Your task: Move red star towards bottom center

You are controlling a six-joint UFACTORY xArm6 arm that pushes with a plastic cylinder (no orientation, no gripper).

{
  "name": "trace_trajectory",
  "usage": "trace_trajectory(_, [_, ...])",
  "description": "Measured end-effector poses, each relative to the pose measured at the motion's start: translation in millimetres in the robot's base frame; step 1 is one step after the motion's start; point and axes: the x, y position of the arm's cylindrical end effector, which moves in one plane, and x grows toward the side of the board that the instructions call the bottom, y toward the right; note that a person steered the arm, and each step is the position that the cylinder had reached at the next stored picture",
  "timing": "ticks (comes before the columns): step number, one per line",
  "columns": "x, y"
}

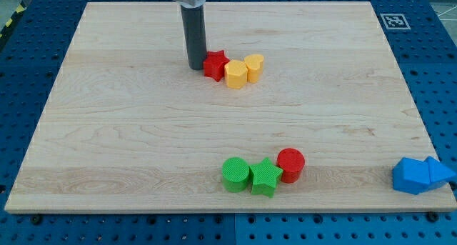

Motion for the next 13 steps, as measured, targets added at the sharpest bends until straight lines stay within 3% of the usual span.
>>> trace_trajectory(1, [-44.9, 0.5])
trace_trajectory(2, [-49.4, 7.8])
trace_trajectory(4, [9.8, 7.7])
trace_trajectory(6, [-16.9, 19.5])
trace_trajectory(7, [8.2, 27.3])
trace_trajectory(9, [102.5, 23.5])
trace_trajectory(13, [107.1, 84.5])
